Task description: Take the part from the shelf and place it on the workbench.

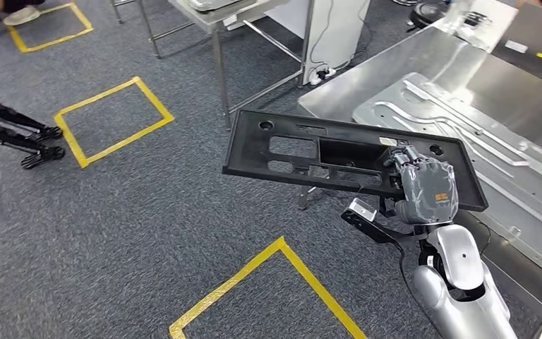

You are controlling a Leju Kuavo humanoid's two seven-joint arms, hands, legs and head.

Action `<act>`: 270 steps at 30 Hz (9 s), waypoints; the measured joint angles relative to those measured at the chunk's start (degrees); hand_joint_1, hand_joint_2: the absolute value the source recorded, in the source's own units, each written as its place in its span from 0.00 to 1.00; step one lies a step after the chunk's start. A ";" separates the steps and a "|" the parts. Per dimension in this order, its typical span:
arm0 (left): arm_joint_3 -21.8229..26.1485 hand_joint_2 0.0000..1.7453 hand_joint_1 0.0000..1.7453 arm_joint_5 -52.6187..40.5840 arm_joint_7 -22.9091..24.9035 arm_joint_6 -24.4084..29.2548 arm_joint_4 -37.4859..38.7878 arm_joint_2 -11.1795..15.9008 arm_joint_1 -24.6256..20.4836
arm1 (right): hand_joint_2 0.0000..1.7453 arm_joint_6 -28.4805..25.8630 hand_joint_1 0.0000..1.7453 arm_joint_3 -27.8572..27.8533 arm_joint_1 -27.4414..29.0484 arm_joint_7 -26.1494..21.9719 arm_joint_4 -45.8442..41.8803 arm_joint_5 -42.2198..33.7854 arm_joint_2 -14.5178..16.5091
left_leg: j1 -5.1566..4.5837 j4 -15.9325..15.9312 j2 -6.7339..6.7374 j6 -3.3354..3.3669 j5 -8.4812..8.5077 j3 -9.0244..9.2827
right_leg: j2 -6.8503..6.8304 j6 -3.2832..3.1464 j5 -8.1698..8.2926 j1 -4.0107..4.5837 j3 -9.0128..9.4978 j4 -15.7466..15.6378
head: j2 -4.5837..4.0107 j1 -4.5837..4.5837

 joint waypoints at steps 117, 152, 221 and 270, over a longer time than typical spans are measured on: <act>-6.73 1.00 0.00 10.23 0.97 -0.31 0.71 0.30 0.47 | 1.00 3.31 1.00 2.71 -5.87 2.44 6.44 4.17 -0.32 | -0.39 2.45 -6.93 2.00 3.64 -4.90 | 3.91 -0.79 -2.79 0.16 2.05 1.20 | 0.00 0.09; -8.13 1.00 0.00 12.88 0.70 -0.77 0.76 0.07 0.43 | 1.00 3.40 1.00 3.02 -6.03 2.38 7.08 4.20 -0.40 | 0.38 0.37 -6.62 1.16 3.89 -3.66 | 3.29 1.51 -4.53 -0.86 3.66 1.30 | 0.00 0.10; -11.93 1.00 0.00 20.54 0.99 -2.80 0.76 -1.67 0.35 | 0.00 2.38 0.00 4.62 -10.77 2.65 28.39 1.24 9.04 | 0.08 0.91 -7.24 0.54 5.19 -5.59 | 2.72 -0.38 -2.29 -0.53 2.89 -0.17 | 0.00 0.09; -13.99 0.00 0.00 24.22 0.84 -1.48 0.76 -2.17 0.50 | 0.00 5.47 0.00 20.42 -8.71 -3.10 -1.54 -4.83 12.55 | -0.32 1.14 -7.14 0.74 4.73 -5.33 | 2.75 0.65 -2.68 -0.98 2.94 0.13 | 0.00 0.09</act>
